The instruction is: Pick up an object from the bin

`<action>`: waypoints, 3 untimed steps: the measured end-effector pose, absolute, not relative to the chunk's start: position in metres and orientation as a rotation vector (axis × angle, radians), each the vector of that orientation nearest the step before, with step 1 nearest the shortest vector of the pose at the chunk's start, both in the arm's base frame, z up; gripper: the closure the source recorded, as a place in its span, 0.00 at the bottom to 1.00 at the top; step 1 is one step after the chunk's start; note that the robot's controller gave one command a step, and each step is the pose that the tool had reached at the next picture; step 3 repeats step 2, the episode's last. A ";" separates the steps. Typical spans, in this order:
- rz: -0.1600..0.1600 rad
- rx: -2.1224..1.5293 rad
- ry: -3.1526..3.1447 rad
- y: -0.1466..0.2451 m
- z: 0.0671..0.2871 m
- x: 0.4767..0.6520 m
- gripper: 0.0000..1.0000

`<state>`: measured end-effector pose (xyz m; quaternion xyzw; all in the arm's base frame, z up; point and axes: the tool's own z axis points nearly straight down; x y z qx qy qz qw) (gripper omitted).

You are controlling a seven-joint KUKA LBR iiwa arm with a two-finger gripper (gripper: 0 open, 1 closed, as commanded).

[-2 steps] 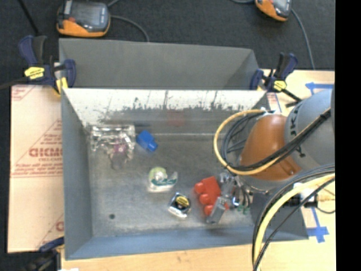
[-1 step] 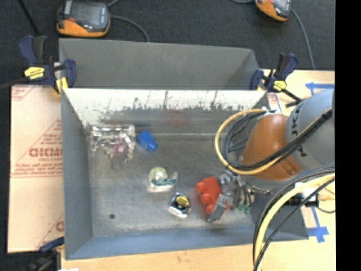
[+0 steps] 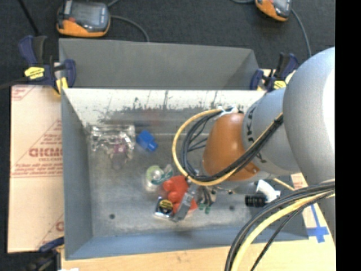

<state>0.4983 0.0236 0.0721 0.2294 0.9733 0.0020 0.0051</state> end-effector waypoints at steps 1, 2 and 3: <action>0.003 0.703 3.056 0.022 0.136 0.472 1.00; 0.004 0.686 3.054 0.025 0.251 0.490 1.00; 0.004 0.686 3.054 0.025 0.251 0.490 1.00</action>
Offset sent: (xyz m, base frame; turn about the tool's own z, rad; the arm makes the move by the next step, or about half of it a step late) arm -0.0267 -0.0013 0.0602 -0.0100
